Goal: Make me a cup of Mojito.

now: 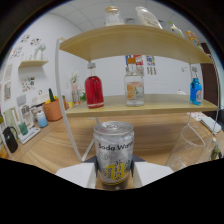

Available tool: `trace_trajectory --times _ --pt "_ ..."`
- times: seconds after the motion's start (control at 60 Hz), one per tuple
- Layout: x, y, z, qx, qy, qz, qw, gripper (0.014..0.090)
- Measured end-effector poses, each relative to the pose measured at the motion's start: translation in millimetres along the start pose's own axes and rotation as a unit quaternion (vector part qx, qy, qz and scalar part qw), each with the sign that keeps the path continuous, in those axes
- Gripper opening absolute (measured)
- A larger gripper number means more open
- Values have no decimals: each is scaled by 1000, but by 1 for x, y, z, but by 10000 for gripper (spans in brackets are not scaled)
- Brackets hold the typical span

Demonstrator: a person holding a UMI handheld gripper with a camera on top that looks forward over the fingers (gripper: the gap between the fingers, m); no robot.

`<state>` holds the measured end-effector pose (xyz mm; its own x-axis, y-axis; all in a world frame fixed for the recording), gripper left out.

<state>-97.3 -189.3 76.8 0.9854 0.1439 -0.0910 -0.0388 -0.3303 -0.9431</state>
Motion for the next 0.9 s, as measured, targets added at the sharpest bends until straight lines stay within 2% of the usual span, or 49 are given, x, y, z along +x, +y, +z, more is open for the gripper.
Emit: trace_trajectory --times 0.05,0.267,0.4,0.5,0.55,0.617,0.9 --pt "-5 6 0 -5 -8 -3 1000 514" --pt "-6 6 -7 23 -3 -7 1000 530" --pt "-6 8 -6 16 2 -5 1000 542" --pt "-6 17 -8 -17 6 -2 1000 632" --pt "-3 14 -13 -20 13 -3 1000 768" --pt "-7 10 -22 -31 11 3 999 844" --pt "-17 -29 -87 -61 39 36 997 852"
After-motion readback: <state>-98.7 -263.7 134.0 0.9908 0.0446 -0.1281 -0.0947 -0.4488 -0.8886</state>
